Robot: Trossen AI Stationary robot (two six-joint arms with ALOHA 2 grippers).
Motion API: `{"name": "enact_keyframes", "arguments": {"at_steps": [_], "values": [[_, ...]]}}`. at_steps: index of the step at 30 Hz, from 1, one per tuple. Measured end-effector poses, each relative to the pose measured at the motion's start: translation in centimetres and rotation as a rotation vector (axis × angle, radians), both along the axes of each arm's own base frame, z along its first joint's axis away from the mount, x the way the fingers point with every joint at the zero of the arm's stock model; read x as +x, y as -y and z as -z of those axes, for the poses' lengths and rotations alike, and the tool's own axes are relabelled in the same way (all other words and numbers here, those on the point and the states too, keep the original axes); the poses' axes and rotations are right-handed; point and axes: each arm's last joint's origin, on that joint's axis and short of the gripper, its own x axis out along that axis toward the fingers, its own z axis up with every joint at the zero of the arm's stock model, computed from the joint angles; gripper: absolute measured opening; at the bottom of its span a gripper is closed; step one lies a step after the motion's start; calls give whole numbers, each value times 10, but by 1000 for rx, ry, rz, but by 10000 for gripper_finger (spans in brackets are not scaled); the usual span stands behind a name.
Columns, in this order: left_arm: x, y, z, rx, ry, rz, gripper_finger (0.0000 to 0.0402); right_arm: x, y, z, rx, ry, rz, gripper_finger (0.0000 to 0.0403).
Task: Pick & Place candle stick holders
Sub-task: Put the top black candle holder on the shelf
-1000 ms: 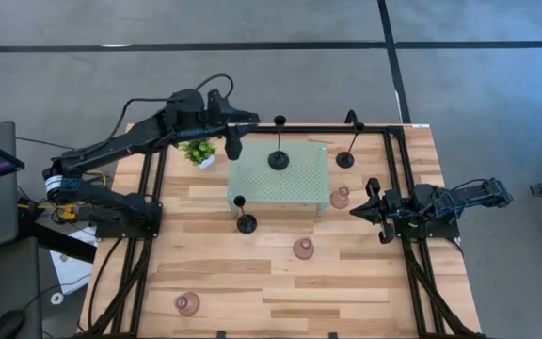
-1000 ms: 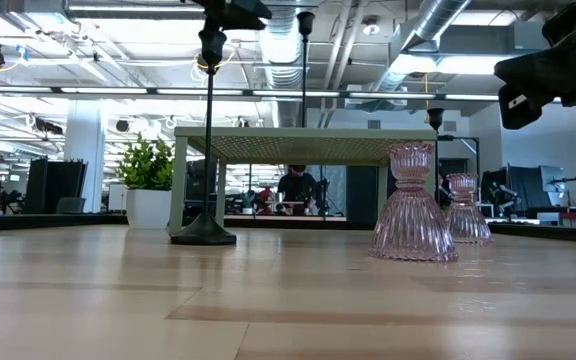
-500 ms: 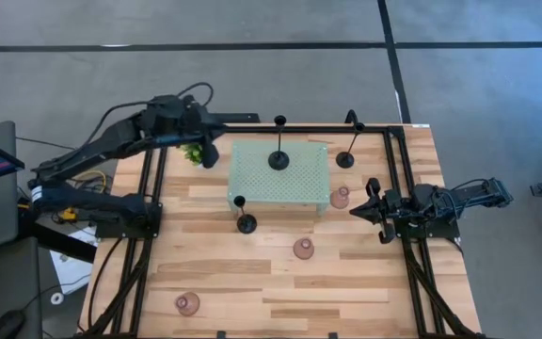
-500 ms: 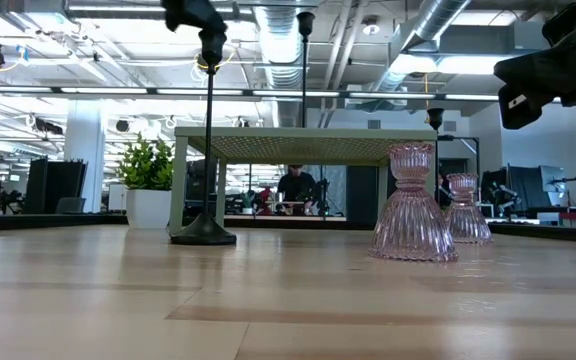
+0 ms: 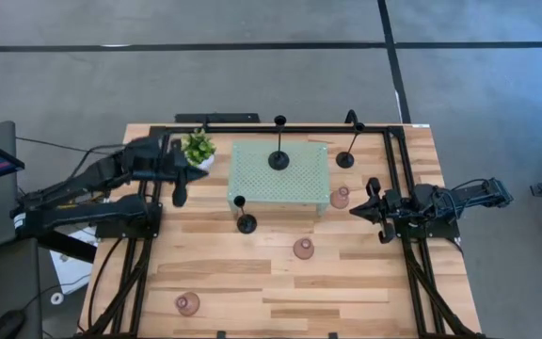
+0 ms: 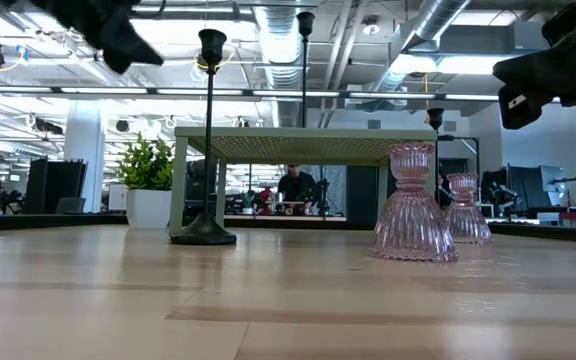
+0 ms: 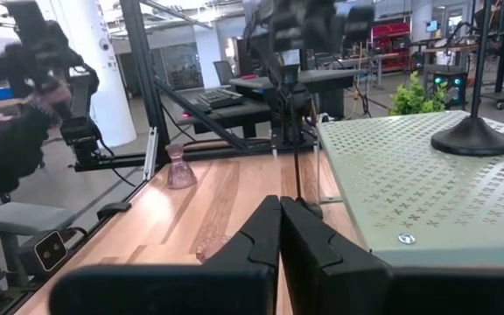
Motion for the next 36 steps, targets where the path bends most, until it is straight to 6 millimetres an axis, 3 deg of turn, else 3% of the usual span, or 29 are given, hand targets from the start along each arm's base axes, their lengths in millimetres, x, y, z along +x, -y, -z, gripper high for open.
{"name": "enact_keyframes", "arguments": {"at_steps": [5, 13, 16, 22, 26, 36], "values": [[3, 1, 36, 21, 89, 61, 12, 0, 1, 0, 2, 3, 44, 0], [11, -2, 60, 9, 82, 65, 14, 0, 1, 0, 3, 3, 46, 0], [15, -4, 64, -3, 57, 65, 14, 0, 2, -1, 7, 6, 78, 0], [23, -7, 69, -48, 8, 58, 14, -2, 14, -3, 57, 26, 495, 0], [27, -9, 72, -63, -18, 56, 14, -2, 15, -1, -5, -5, 560, 0], [31, -11, 69, 17, 15, 67, 14, 7, 25, 9, 27, -102, 648, 0]]}}
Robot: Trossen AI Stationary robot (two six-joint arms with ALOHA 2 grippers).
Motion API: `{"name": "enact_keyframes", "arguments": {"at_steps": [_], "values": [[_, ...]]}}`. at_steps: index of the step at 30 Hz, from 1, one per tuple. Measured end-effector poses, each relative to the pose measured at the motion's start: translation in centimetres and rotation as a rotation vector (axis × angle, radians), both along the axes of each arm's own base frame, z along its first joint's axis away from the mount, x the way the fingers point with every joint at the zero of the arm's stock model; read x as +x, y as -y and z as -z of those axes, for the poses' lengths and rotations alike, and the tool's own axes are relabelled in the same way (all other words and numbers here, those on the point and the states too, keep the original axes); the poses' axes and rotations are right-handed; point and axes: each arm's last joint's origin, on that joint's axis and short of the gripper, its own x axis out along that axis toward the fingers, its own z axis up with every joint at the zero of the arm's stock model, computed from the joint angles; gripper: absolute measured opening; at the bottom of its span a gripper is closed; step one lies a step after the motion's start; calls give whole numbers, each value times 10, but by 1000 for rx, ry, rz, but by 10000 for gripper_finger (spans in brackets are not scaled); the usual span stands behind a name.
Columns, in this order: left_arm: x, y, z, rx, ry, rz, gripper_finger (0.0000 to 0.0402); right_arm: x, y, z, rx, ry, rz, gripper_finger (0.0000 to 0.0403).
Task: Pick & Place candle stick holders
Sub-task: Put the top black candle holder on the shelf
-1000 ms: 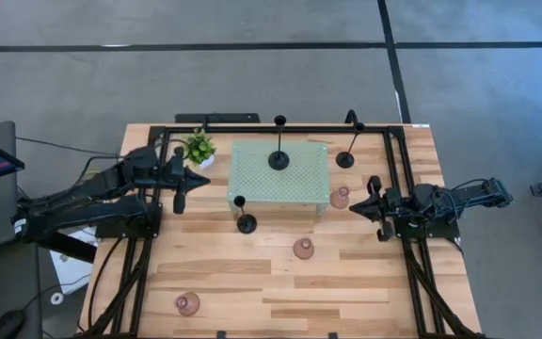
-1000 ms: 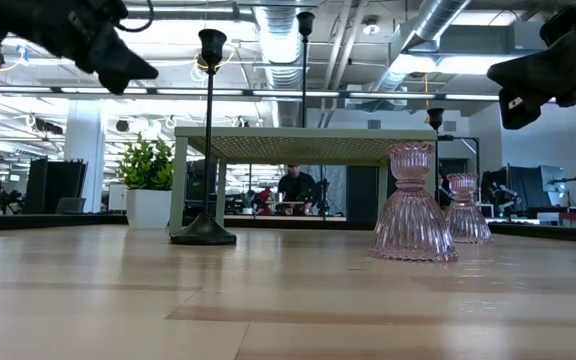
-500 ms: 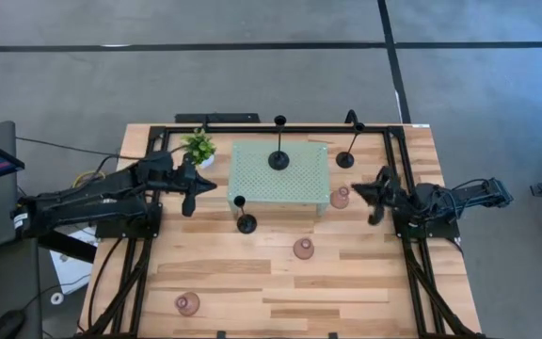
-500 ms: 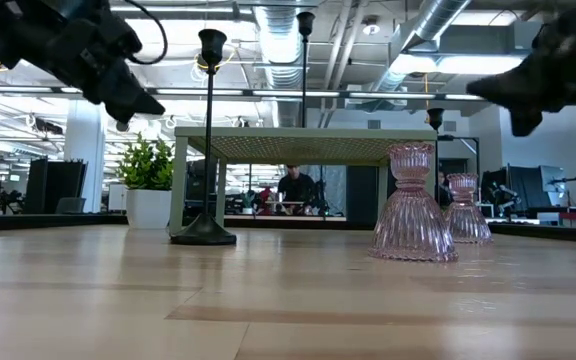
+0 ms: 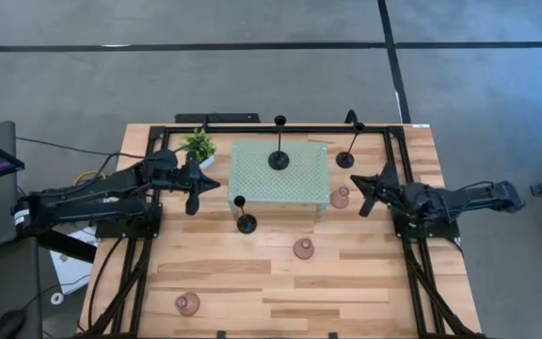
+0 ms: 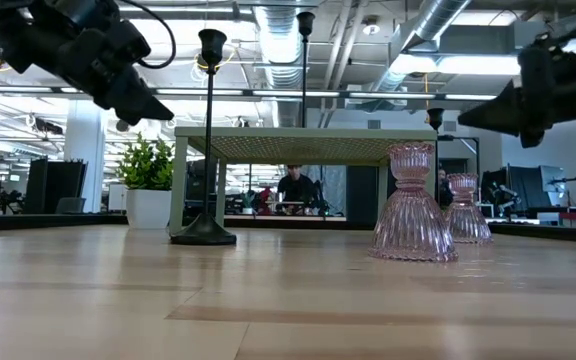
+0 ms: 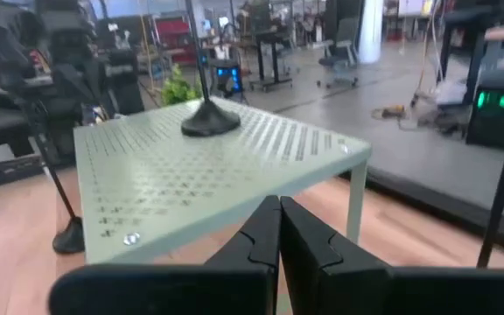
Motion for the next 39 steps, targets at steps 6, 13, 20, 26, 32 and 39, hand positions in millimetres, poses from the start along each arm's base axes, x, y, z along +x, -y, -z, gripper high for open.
{"name": "enact_keyframes", "arguments": {"at_steps": [6, 13, 20, 26, 32, 39], "values": [[0, 0, -2, 9, 17, 0, 14, 5, 13, 8, 67, -62, 7, 0], [1, 0, -2, 12, 23, 0, 7, 5, 31, 14, 126, -94, 124, 0], [1, 0, -3, 14, 28, 0, 10, 2, 39, 14, 138, -89, 166, 0], [1, 0, -3, 14, 28, 0, 7, 1, 40, 16, 141, -105, 177, 0], [1, 0, -3, 14, 28, 0, 11, 1, 40, 16, 141, -106, 177, 25], [1, 0, -3, 14, 29, 0, 7, 1, 40, 16, 140, -104, 181, 120]]}}
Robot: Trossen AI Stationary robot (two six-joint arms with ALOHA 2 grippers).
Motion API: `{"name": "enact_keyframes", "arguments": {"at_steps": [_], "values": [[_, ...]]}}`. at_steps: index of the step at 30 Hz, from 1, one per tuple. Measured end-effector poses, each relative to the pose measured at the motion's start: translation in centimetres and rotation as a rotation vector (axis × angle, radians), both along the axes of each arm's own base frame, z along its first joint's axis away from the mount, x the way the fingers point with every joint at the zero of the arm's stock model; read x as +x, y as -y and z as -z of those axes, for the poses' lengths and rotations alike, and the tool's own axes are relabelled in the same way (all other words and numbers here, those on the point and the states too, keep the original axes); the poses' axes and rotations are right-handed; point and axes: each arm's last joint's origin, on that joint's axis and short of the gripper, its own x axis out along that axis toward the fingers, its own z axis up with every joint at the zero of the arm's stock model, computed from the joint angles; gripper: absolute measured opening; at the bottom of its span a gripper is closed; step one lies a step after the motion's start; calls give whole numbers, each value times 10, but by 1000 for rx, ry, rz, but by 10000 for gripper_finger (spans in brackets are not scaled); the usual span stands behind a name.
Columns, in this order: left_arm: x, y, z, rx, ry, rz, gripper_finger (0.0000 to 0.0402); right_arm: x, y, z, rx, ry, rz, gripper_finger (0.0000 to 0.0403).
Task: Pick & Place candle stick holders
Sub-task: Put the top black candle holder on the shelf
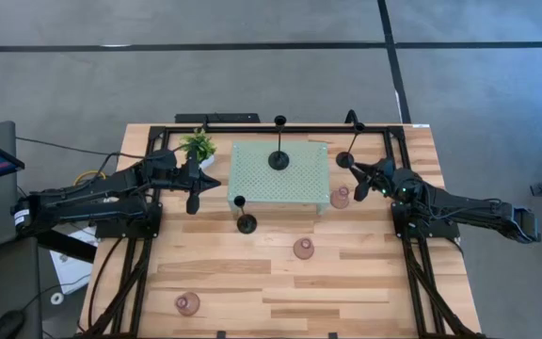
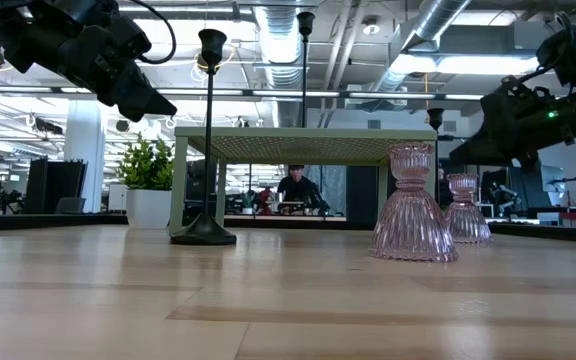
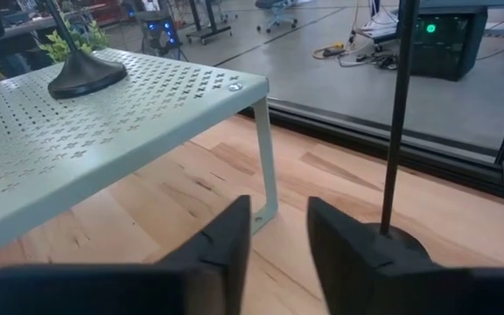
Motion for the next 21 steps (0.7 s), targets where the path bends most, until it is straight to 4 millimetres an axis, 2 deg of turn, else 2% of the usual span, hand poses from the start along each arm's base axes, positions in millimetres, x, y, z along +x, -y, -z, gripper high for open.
{"name": "enact_keyframes", "arguments": {"at_steps": [4, 8, 13, 21], "values": [[0, 0, 0, 0, 0, 0, 11, -1, 1, -1, -14, 3, 51, 165], [0, 0, 0, 0, 0, 0, 11, -2, 2, -1, -28, 0, 106, 190], [0, 0, 0, 0, 0, 0, 7, -3, 3, -2, -41, 4, 136, 198], [0, 0, -1, 2, 6, 0, 11, -3, 8, -15, -148, 59, 158, 207]]}}
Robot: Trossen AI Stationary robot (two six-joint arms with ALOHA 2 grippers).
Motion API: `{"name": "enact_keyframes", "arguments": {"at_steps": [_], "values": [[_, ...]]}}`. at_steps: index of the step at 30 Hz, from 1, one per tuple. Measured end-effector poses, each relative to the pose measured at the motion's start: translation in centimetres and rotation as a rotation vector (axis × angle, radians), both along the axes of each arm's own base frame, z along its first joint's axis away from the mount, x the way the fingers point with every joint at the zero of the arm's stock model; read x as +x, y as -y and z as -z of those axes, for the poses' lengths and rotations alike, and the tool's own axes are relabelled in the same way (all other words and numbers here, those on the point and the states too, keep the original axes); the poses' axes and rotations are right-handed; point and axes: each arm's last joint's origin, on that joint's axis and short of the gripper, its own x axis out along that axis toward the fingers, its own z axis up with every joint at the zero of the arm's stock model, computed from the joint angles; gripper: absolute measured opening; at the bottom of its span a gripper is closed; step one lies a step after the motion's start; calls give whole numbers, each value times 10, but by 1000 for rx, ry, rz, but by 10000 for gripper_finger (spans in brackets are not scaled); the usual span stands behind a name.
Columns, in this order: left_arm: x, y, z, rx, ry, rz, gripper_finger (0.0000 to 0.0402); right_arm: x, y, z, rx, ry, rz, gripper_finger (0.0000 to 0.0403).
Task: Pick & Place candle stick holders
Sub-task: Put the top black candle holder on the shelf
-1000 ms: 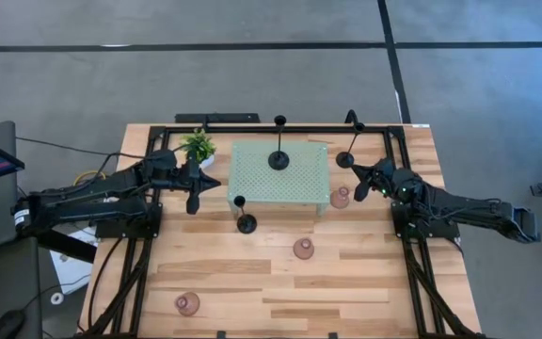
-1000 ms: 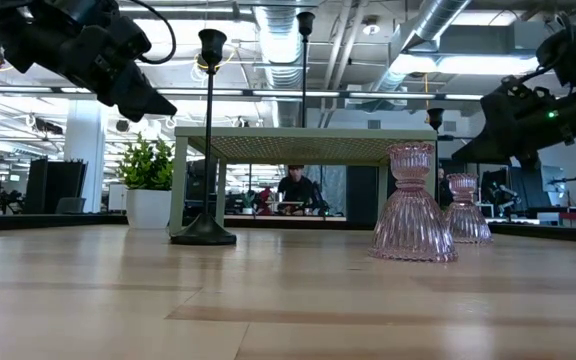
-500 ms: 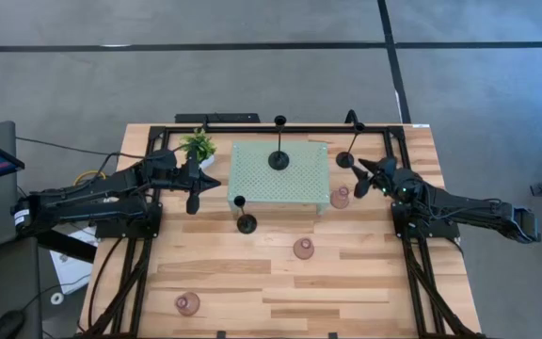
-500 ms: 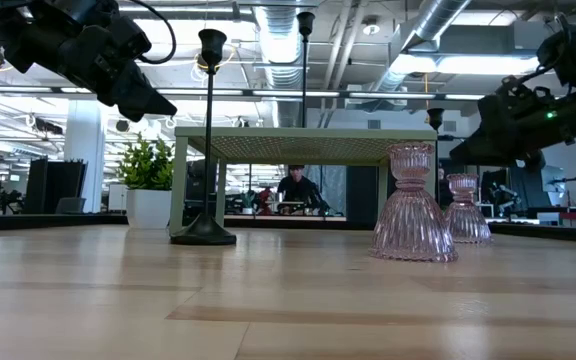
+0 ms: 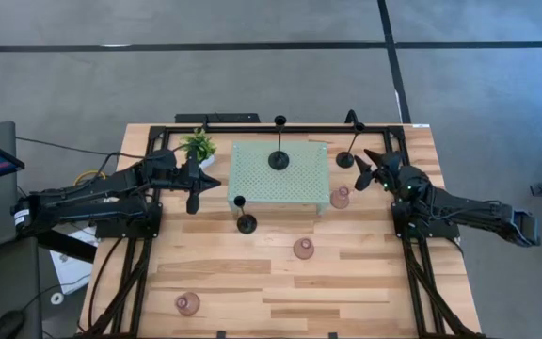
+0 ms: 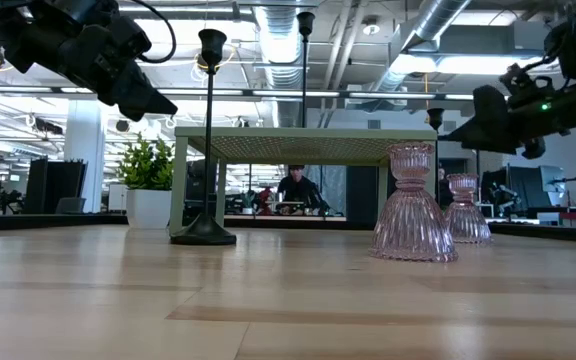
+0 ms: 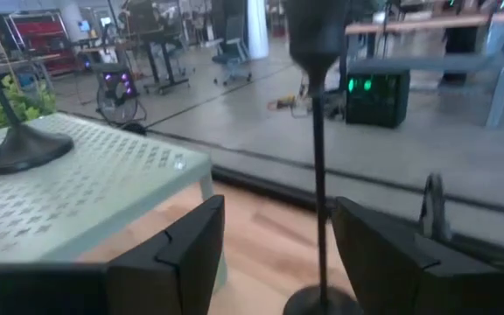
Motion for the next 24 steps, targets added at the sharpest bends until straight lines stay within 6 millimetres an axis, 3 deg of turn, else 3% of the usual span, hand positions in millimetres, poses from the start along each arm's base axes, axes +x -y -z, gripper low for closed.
{"name": "enact_keyframes", "arguments": {"at_steps": [10, 24], "values": [[0, 0, 0, 0, 1, 0, 12, 1, 4, 0, 19, 25, 24, 251], [0, 0, -1, 3, 8, 0, 12, 17, 12, 2, 16, 46, 33, 227]]}}
